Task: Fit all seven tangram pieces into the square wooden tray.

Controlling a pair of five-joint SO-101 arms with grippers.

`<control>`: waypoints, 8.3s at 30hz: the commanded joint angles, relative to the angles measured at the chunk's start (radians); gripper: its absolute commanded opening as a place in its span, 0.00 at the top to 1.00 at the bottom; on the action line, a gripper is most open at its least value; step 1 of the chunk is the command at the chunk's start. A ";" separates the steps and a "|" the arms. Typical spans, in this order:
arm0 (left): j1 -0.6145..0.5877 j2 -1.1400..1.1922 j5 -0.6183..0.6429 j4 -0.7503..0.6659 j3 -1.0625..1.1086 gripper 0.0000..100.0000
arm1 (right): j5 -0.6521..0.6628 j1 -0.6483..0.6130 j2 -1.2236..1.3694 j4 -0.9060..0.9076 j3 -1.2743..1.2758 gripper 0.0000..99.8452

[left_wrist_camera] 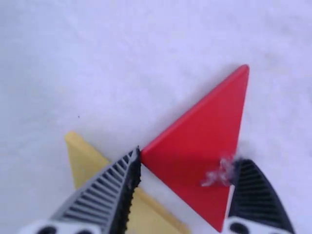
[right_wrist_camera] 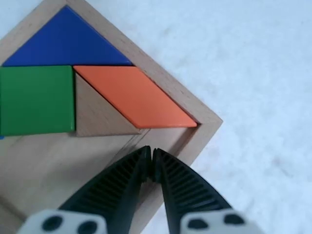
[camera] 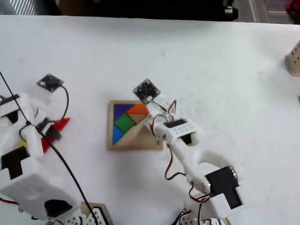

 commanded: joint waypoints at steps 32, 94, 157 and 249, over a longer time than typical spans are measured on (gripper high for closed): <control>0.050 -0.314 0.390 0.150 0.026 0.77 | 0.021 -0.005 -0.002 0.004 -0.035 0.98; 0.013 -0.240 0.275 -0.249 0.301 0.72 | 0.021 -0.005 -0.002 0.004 -0.035 0.98; -0.082 -0.162 0.694 0.021 0.097 0.76 | 0.021 -0.005 -0.002 0.018 -0.035 0.98; -0.067 -0.159 0.908 0.014 0.166 0.67 | 0.021 -0.002 -0.007 0.024 -0.026 0.98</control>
